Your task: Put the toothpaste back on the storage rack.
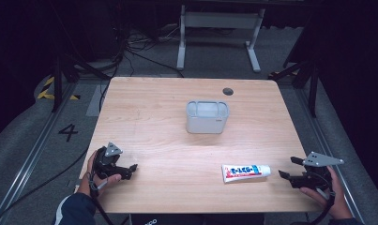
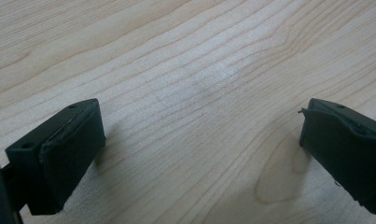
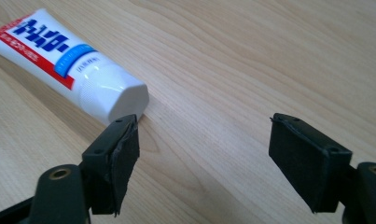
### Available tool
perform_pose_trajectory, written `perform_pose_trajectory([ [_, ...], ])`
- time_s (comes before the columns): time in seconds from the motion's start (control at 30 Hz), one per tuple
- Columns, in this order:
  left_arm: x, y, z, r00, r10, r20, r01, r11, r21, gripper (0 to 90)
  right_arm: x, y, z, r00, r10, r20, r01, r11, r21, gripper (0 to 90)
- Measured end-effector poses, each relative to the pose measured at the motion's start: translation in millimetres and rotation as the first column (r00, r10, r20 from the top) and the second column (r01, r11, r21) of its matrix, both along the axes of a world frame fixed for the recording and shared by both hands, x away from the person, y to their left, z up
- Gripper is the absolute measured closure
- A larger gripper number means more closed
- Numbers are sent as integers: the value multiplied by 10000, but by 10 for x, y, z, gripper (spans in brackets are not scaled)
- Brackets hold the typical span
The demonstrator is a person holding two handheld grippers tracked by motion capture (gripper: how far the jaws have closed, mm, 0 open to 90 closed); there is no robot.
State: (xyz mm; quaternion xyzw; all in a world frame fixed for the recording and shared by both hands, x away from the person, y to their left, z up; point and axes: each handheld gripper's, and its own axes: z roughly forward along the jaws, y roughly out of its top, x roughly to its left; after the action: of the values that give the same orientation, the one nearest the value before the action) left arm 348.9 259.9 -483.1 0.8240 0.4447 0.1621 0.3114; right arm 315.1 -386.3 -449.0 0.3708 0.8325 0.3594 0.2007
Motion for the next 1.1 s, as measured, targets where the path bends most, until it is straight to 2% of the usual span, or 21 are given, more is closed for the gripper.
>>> perform_pose_trajectory([
  [0.1,0,4,1,10000,-51,-8,51,10000,7,6,18,50,88,9998,204,88,-201,9991,-368,253],
  [0.23,4,15,2,9998,-170,34,170,9998,50,6,54,102,143,9992,392,127,-387,9986,-361,253],
  [0.43,5,19,0,9998,-217,39,216,9998,5,5,106,246,220,9967,802,94,-792,9941,-745,253],
  [0.7,5,19,-1,9998,-216,42,216,9998,1,6,151,430,248,9881,1531,-150,-1538,9836,-938,253],
  [0.83,5,19,-1,9998,-216,42,216,9998,4,6,178,550,252,9784,2046,-286,-2065,9727,-1063,253],
  [1.1,4,19,-1,9997,-232,43,232,9997,-2,6,232,840,259,9462,3166,-673,-3233,9346,-1481,253],
])
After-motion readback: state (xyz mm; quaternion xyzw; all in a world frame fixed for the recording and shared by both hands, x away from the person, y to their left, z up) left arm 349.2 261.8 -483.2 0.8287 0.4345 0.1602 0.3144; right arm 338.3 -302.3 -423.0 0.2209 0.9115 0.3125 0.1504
